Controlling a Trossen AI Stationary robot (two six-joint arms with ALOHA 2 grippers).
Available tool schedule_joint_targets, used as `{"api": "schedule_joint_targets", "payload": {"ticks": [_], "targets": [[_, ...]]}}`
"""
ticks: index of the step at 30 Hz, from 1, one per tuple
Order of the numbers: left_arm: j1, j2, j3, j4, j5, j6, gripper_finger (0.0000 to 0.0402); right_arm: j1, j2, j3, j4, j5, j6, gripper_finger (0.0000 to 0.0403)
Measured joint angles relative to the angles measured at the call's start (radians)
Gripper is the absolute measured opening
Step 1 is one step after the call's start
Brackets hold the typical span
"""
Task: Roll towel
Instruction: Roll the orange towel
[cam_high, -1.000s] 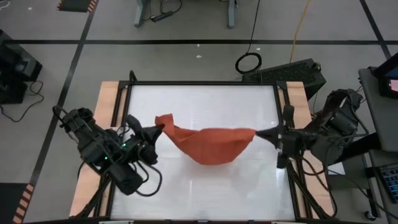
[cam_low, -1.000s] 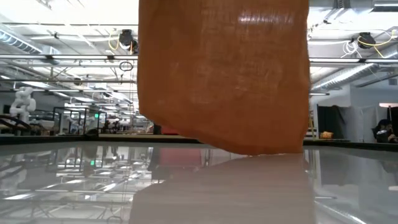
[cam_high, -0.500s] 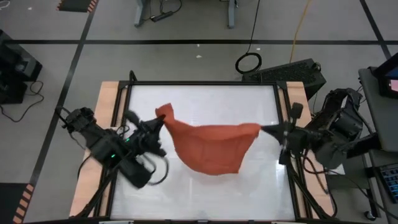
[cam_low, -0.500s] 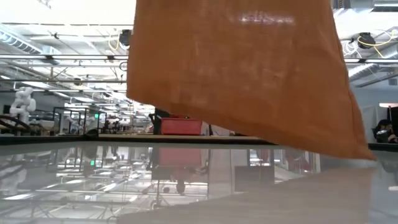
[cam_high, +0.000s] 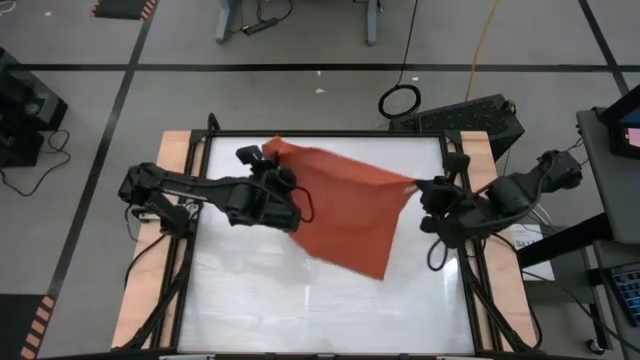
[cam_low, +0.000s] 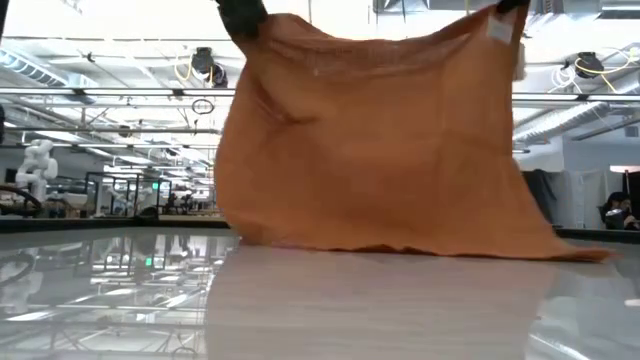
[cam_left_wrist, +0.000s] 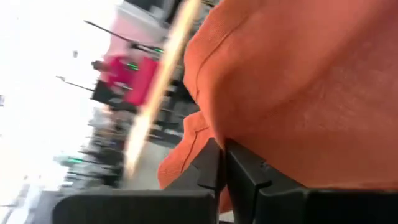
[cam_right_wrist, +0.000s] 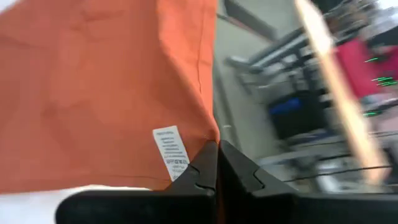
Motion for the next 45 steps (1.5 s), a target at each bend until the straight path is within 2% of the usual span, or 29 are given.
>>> {"api": "schedule_joint_targets", "payload": {"ticks": [5,7,9,11,12,14,16,18,20,23,27,31,36,38,40,43,45], "targets": [[-0.026,-0.01,0.01,-0.001,-0.246,-0.013,0.0007,-0.015,0.0,-0.041,-0.018,0.308,-0.045,0.0],[-0.043,-0.014,0.037,0.0,-0.26,-0.012,0.0007,-0.015,-0.002,-0.04,-0.01,0.396,-0.07,0.0],[-0.06,-0.021,0.047,0.0,-0.258,-0.028,0.0005,-0.015,-0.002,-0.04,0.014,0.395,-0.097,0.0],[-0.088,-0.021,0.046,-0.01,-0.221,-0.038,0.0004,-0.015,-0.002,-0.04,0.037,0.287,-0.104,0.0],[-0.102,-0.021,0.043,-0.009,-0.175,-0.037,0.0004,-0.015,-0.002,-0.04,0.051,0.192,-0.103,0.0],[-0.121,-0.021,0.038,-0.01,-0.016,-0.033,0.0004,-0.015,-0.003,-0.045,0.096,-0.039,-0.103,0.0],[-0.126,-0.021,0.023,-0.007,0.189,-0.039,0.0004,-0.014,-0.002,-0.067,0.161,-0.276,-0.102,0.0],[-0.124,-0.021,-0.005,0.005,0.363,-0.043,0.0006,-0.014,-0.002,-0.098,0.247,-0.474,-0.103,0.0001],[-0.128,-0.021,-0.04,0.008,0.481,-0.064,0.0011,-0.014,-0.002,-0.146,0.349,-0.631,-0.11,0.0005],[-0.148,-0.021,-0.113,0.042,0.612,-0.085,0.0022,-0.008,-0.002,-0.245,0.505,-0.787,-0.118,0.0016],[-0.194,-0.02,-0.249,0.165,0.749,-0.058,0.0052,0.014,0.004,-0.403,0.701,-0.877,-0.13,0.0053],[-0.243,-0.019,-0.383,0.337,0.882,-0.037,0.0109,0.026,0.004,-0.546,0.87,-0.956,-0.068,0.0119],[-0.297,-0.019,-0.461,0.479,1.016,-0.04,0.0184,0.039,0.004,-0.624,0.947,-0.997,0.04,0.0201],[-0.314,-0.019,-0.462,0.483,1.011,-0.039,0.0204,0.052,0.004,-0.63,0.954,-0.961,0.055,0.022],[-0.321,-0.019,-0.462,0.482,0.953,-0.039,0.0215,0.064,0.004,-0.631,0.956,-0.883,0.065,0.0229],[-0.316,-0.019,-0.462,0.463,0.862,-0.038,0.0218,0.07,0.005,-0.631,0.987,-0.792,0.067,0.0227],[-0.304,-0.017,-0.465,0.469,0.846,-0.038,0.0219,0.07,0.013,-0.631,1.034,-0.783,0.062,0.0222]]}}
